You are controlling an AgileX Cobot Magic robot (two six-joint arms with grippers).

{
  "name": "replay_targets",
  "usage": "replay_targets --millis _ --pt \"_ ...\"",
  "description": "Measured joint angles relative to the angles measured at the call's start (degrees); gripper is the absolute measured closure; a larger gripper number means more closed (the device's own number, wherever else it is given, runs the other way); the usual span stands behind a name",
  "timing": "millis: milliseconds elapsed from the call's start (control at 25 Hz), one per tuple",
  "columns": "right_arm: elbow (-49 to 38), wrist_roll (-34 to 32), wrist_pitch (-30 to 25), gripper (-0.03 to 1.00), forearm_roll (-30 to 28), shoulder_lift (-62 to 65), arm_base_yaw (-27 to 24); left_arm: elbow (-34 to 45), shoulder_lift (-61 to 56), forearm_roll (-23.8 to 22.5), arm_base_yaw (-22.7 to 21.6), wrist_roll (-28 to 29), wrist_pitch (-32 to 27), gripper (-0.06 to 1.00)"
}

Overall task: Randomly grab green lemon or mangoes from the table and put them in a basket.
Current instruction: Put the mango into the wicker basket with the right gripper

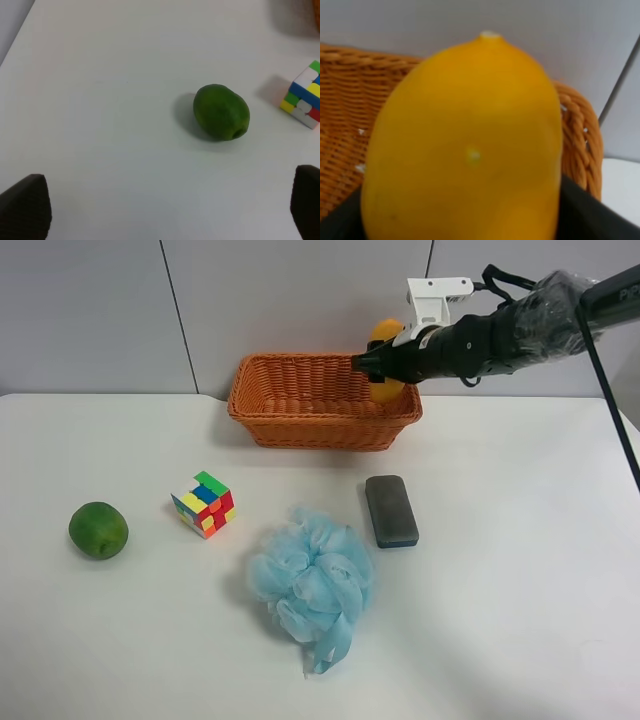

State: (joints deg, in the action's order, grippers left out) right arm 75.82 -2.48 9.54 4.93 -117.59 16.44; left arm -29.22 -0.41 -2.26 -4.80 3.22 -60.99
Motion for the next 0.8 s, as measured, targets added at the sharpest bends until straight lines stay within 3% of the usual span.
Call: replay_targets --millis 160,280,400,800 --pt "0.00 0.15 -0.99 0.34 0.05 0.00 0.12 0.00 0.00 0.00 0.00 0.00 0.00 0.00" --pt "0.05 0.20 -0.93 0.11 0.05 0.00 0.47 0.00 0.00 0.00 0.00 0.00 0.00 0.00" --pt "0.05 0.20 -0.99 0.01 0.17 0.00 0.67 0.00 0.00 0.00 0.00 0.00 0.00 0.00" --pt "0.05 0.35 -2.13 -0.02 0.17 0.85 0.89 0.00 0.00 0.00 0.00 0.00 0.00 0.00"
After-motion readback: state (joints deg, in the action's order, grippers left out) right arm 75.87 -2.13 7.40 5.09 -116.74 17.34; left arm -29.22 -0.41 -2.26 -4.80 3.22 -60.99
